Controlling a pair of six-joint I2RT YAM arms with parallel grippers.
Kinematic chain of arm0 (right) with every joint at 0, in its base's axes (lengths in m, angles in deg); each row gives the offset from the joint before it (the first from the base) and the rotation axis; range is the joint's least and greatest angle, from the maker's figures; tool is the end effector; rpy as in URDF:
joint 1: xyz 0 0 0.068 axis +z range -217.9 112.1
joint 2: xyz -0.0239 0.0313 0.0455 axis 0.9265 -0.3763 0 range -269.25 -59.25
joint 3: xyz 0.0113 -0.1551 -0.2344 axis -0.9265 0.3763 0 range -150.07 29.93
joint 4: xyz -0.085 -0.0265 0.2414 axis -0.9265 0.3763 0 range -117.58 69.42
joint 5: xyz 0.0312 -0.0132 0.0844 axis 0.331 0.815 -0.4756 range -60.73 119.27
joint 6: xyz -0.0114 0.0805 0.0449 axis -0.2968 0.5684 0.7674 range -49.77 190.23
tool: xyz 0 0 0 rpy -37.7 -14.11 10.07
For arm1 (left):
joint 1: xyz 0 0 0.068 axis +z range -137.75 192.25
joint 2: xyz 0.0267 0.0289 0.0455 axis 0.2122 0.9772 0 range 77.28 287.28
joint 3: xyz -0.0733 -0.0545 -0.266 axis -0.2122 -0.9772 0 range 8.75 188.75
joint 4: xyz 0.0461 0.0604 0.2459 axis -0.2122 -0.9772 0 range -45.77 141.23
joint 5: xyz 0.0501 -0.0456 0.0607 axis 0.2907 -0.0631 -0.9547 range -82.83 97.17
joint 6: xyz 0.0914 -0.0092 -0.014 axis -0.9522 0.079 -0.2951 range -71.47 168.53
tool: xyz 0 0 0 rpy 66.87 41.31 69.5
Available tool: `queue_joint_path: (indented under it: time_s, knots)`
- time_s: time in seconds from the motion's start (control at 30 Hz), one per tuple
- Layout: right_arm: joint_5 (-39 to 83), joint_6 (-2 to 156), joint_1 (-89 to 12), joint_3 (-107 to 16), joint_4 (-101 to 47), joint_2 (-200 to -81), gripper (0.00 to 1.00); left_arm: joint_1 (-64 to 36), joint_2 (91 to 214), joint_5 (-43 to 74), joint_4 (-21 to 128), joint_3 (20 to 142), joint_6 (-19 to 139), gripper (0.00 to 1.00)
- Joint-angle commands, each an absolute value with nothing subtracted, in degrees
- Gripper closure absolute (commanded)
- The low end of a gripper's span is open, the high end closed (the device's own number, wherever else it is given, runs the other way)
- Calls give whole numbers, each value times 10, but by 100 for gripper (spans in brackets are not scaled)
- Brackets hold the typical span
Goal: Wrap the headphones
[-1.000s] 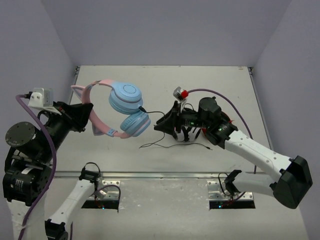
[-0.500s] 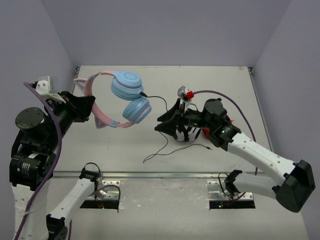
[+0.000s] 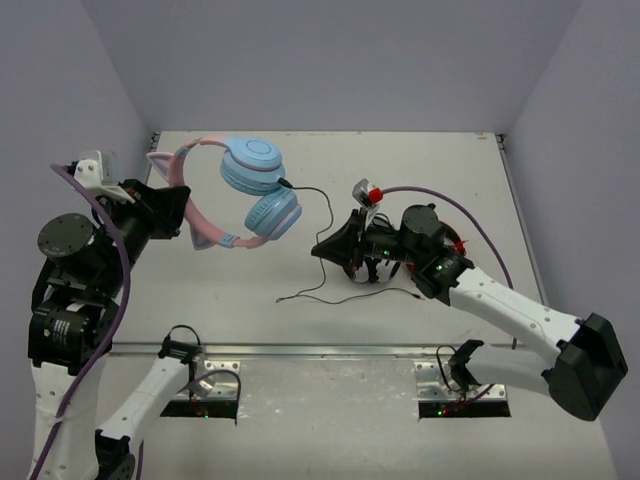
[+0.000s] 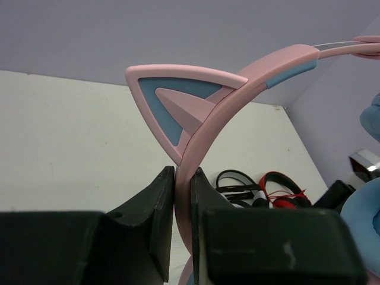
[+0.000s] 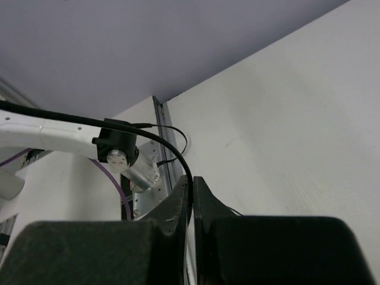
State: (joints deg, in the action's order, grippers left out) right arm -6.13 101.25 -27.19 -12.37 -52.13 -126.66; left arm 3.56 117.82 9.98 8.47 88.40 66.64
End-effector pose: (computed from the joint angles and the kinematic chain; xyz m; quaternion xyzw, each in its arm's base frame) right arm 0.1964 0.2328 0.3163 -0.2702 0.6565 0.5678 0.4167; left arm 0.1168 -0.0221 0.4791 -0.0431 0.7279 -0.1760 0.6613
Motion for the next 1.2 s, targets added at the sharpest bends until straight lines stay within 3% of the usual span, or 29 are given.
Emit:
queue_joint_path:
  time_s: [0.0,0.2,0.3,0.43,0.67,0.97,1.17]
  knots:
    - [23,985,-269,-109,-519,-1189,99,36,1174,69,175,831,661,100]
    - [270,878,-269,-137,-357,-1046,99,36,1131,-28,242,689,602,100]
    - [333,808,-269,-194,-284,-1026,99,36,1117,22,275,624,556,100]
    - [276,727,-269,-308,-184,-1073,99,35,1093,156,331,539,537,100]
    - [153,648,-267,-437,-26,-1200,99,2,1105,290,338,530,508,100]
    - [192,566,-249,-499,27,-1255,99,-221,1257,226,232,603,448,100]
    - [274,558,-247,-475,19,-1276,99,-299,1279,182,238,613,452,100]
